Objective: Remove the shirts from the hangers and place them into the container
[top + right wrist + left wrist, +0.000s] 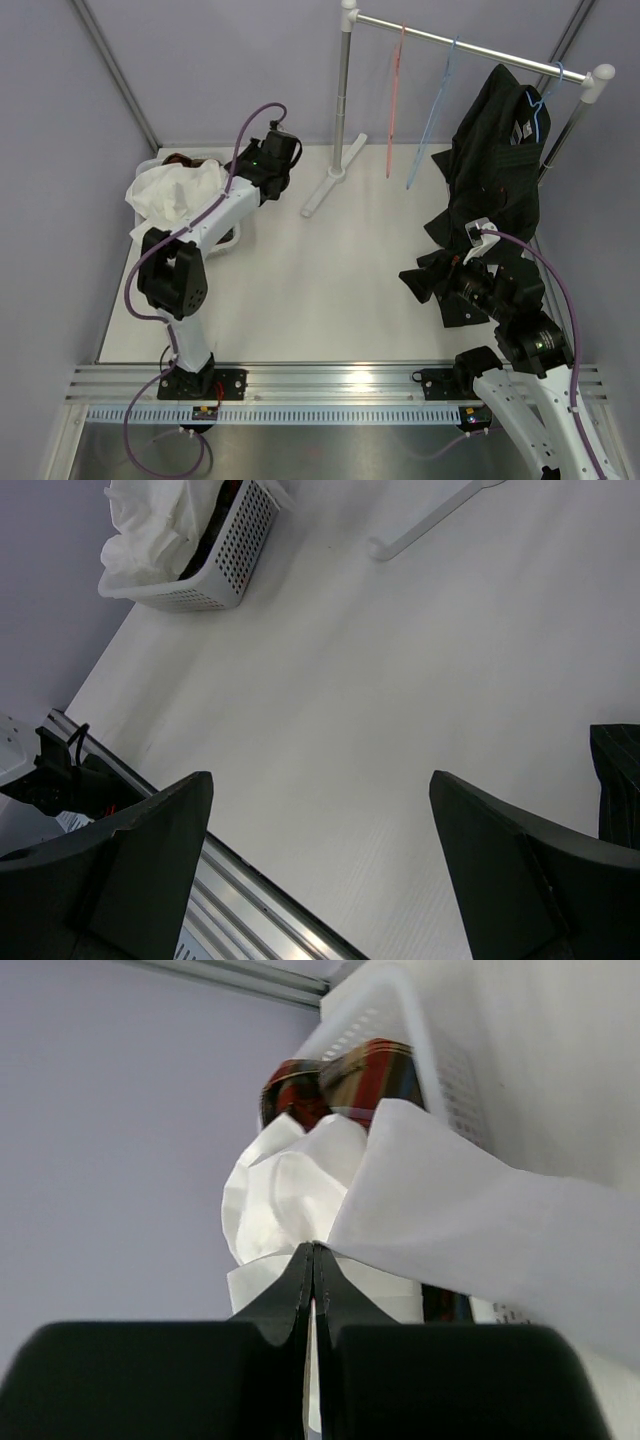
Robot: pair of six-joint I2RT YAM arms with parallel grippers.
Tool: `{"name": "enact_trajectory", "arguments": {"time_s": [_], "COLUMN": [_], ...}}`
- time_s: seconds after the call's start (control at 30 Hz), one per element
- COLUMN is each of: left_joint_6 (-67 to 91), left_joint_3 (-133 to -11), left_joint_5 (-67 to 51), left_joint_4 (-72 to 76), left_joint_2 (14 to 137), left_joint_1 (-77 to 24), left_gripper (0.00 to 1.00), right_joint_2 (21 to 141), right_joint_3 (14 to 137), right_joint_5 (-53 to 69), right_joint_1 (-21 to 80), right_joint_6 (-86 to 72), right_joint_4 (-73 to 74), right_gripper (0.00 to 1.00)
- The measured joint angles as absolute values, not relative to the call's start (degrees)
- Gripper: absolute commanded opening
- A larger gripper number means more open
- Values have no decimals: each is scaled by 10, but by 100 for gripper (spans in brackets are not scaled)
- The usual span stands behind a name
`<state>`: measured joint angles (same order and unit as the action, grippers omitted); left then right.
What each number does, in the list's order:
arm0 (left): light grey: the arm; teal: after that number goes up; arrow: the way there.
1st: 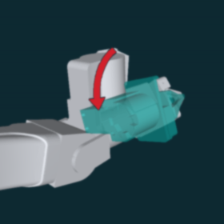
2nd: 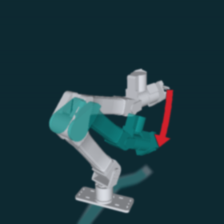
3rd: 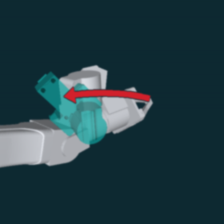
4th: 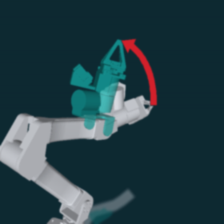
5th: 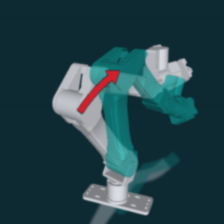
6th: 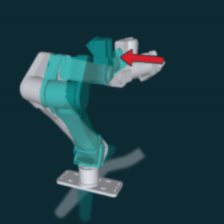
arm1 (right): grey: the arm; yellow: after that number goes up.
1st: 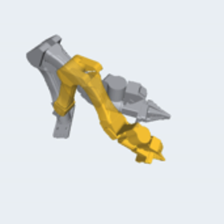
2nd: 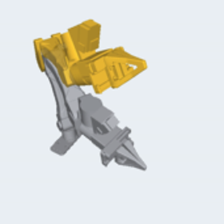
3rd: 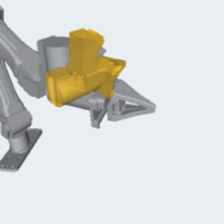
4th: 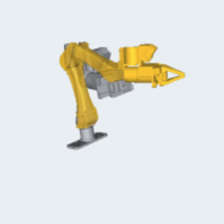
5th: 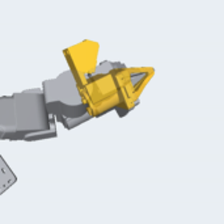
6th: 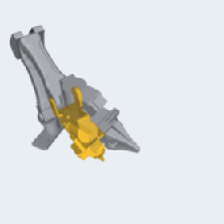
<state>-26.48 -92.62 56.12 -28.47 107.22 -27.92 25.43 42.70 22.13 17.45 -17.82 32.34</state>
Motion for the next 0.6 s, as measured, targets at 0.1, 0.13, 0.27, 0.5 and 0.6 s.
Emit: {"name": "enact_trajectory", "arguments": {"time_s": [0.1, 0.13, 0.27, 0.5, 0.6], "left_joint_6": [-240, -230, -185, -79, -45], "left_joint_3": [-926, -925, -902, -813, -777], "left_joint_5": [572, 575, 580, 568, 559], "left_joint_4": [-286, -286, -285, -288, -293], "left_joint_2": [1047, 1040, 1004, 931, 934], "left_joint_1": [-252, -239, -191, -119, -113], "left_gripper": [0, 0, 0, 0, 0], "right_joint_2": [254, 254, 254, 254, 255], "right_joint_3": [427, 427, 427, 427, 427], "right_joint_5": [221, 221, 221, 221, 221], "right_joint_1": [175, 175, 175, 175, 175], "right_joint_6": [-178, -178, -178, -178, -178], "right_joint_4": [323, 323, 323, 323, 323], "right_gripper": [99, 99, 99, 100, 100]}}
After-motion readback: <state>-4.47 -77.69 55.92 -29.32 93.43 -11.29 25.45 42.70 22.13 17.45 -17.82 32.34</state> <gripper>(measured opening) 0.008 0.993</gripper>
